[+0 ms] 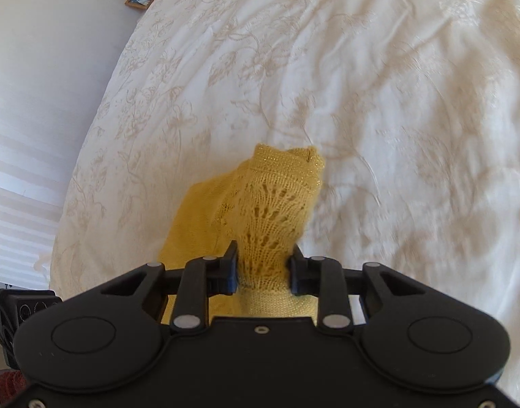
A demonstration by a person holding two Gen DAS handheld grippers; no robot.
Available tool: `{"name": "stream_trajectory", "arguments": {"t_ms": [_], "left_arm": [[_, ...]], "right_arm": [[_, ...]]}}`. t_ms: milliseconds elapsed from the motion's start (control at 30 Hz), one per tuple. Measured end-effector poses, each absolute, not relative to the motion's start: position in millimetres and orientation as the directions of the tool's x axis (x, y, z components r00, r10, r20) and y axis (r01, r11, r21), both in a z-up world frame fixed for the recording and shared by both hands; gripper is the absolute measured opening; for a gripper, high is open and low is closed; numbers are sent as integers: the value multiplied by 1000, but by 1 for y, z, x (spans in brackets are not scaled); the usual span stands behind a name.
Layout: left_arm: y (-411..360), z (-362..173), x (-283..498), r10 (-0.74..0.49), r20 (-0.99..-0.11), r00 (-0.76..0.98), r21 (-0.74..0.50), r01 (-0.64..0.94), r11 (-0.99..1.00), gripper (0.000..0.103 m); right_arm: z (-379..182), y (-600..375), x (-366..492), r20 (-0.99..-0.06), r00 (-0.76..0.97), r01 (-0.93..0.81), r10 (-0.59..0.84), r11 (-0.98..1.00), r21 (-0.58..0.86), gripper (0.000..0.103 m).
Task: Fold small clothes
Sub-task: 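Fold the held side edge over the sweater and open the left gripper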
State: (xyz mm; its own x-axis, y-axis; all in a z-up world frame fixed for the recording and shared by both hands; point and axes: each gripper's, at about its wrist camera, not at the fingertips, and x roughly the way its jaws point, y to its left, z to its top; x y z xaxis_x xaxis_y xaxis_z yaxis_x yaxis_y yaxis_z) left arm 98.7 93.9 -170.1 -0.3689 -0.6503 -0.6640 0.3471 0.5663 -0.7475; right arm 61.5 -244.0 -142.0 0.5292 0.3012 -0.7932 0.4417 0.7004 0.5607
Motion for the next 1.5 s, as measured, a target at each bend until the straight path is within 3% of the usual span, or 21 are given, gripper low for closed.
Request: {"name": "stream_trajectory", "arguments": {"t_ms": [133, 233, 300, 500, 767, 1033, 1167, 1333, 1400, 1500], "left_arm": [[99, -179, 61, -604, -687, -405, -727, 366, 581, 16], [99, -187, 41, -464, -822, -330, -570, 474, 671, 17], [99, -190, 34, -378, -888, -260, -459, 526, 716, 21], [119, -166, 20, -361, -924, -127, -365, 576, 732, 22], [80, -115, 7, -512, -858, 46, -323, 727, 606, 26], [16, -155, 54, -483, -851, 207, -214, 704, 678, 28], [33, -183, 78, -386, -895, 222, -180, 613, 770, 25], [60, -182, 77, -375, -895, 244, -157, 614, 774, 21], [70, -184, 77, -343, -904, 255, -125, 610, 782, 30], [90, -190, 83, -369, -901, 230, -199, 538, 819, 33]], "right_arm": [[-143, -231, 17, -819, 489, 479, 300, 692, 539, 39], [-148, -229, -3, -865, 462, 538, 196, 714, 449, 47], [-151, -229, -14, -893, 440, 574, 97, 734, 363, 61], [-147, -224, -33, -885, 465, 572, 13, 759, 311, 65], [-134, -211, -51, -863, 505, 543, -26, 787, 294, 69], [-134, -207, -62, -868, 492, 570, -71, 780, 259, 69], [-134, -203, -61, -873, 478, 577, -99, 785, 227, 69], [-131, -201, -53, -864, 487, 584, -128, 783, 214, 69], [-132, -201, -44, -864, 487, 579, -131, 789, 207, 72], [-143, -201, -23, -881, 451, 566, -141, 808, 161, 73]]}}
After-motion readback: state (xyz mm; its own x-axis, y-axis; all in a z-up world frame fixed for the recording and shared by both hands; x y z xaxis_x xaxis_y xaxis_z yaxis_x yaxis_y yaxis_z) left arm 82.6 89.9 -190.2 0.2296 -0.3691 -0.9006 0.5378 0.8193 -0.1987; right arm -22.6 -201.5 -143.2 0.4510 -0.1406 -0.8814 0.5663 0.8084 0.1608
